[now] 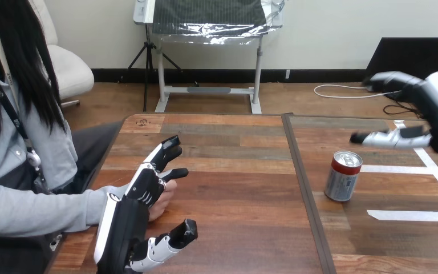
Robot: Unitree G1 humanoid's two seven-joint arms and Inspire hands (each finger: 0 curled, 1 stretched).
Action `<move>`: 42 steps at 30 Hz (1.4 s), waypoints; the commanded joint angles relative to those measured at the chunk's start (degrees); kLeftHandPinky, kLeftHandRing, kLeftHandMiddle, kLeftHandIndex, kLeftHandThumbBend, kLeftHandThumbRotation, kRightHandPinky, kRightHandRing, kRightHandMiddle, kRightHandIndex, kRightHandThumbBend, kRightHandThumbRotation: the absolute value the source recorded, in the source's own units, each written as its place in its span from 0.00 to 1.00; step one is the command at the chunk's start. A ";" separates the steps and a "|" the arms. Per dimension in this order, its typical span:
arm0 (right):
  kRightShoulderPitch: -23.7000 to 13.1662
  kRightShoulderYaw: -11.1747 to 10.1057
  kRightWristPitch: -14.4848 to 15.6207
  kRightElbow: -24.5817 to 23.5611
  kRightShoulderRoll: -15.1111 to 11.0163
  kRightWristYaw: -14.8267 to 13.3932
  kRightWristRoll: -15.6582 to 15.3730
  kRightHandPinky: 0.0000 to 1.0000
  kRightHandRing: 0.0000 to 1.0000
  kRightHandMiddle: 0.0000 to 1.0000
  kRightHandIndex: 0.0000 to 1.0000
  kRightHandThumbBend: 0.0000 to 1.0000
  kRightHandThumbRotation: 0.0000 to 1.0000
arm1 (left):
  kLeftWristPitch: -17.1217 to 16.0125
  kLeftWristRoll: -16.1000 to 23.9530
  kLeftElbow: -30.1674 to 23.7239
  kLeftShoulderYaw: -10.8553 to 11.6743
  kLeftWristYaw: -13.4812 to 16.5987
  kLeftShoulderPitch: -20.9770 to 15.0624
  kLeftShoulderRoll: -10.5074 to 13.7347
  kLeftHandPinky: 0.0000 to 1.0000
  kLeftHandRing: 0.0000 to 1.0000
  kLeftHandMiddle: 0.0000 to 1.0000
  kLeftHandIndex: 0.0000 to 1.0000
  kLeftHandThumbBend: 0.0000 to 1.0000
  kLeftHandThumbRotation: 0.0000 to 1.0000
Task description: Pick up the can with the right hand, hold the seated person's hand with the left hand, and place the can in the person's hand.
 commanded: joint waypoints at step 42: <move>-4.63 -7.14 6.79 11.17 10.83 1.93 9.37 0.76 0.82 0.84 0.87 1.00 0.52 | -0.67 -4.17 -1.61 -1.70 -3.06 -1.93 0.15 0.79 0.89 0.91 0.86 0.98 0.66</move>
